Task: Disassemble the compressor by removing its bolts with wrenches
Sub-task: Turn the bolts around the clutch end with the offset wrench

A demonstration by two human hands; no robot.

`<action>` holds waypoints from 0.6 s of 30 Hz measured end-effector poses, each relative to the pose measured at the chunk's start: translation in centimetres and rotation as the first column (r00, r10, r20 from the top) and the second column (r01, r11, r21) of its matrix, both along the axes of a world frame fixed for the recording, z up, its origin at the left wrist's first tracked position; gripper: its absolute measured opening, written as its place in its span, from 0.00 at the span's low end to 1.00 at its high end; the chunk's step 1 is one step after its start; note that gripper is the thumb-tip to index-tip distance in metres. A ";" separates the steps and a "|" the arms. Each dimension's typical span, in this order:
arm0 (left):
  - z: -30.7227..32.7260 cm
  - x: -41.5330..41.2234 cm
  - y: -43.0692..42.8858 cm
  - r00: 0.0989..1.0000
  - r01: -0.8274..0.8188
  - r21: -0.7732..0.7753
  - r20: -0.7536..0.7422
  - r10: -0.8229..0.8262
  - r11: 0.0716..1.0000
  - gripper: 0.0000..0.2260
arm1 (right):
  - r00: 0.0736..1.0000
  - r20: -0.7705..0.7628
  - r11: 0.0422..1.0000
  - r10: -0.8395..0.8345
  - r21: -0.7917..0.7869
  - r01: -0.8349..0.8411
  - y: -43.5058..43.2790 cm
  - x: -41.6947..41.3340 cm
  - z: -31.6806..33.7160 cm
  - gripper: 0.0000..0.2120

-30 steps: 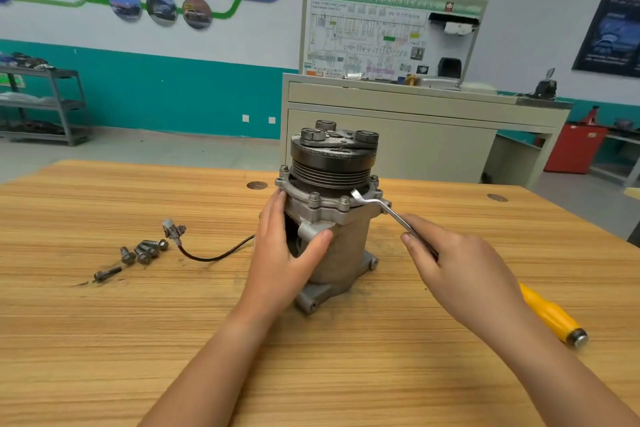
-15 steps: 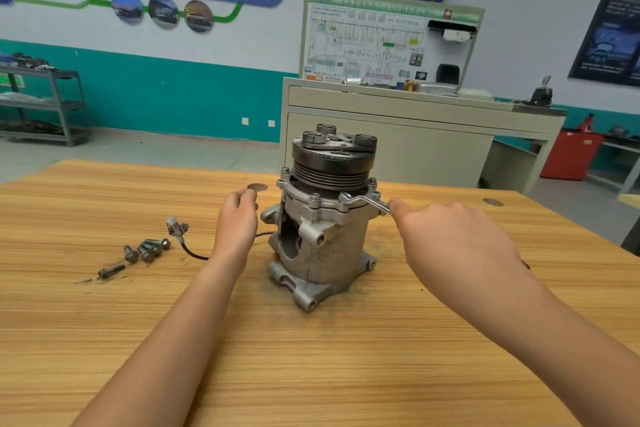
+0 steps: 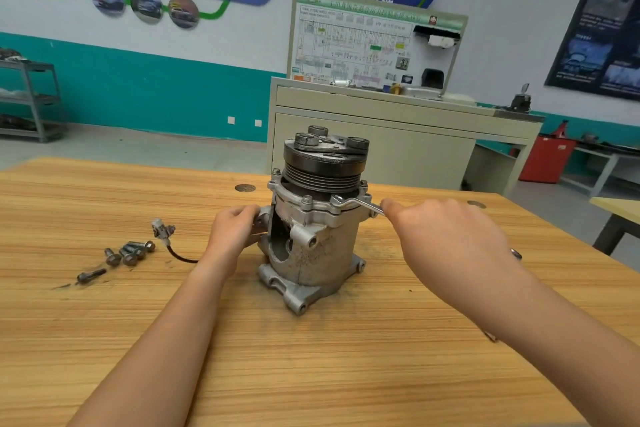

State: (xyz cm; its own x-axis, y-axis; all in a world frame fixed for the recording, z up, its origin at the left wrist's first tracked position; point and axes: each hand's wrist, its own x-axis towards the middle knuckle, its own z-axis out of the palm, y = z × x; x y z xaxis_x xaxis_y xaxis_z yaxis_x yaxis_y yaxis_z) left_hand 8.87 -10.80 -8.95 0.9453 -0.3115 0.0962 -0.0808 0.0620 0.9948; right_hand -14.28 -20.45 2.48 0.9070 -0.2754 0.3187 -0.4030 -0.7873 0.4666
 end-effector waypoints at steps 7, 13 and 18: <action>-0.2 -1.0 0.3 0.997 -0.076 -0.011 0.022 0.076 0.997 0.12 | 1.000 -0.006 0.999 -0.015 -0.043 0.015 -0.6 0.0 0.5 0.24; -0.6 -1.9 1.1 0.954 -0.219 0.108 0.235 0.189 0.970 0.14 | 0.999 -0.039 0.994 -0.023 -0.103 0.019 -1.0 0.3 1.0 0.10; -0.7 -2.8 0.4 0.959 -0.232 0.047 0.176 0.221 0.972 0.12 | 0.995 -0.094 0.995 -0.011 -0.102 0.001 -1.8 1.2 1.7 0.10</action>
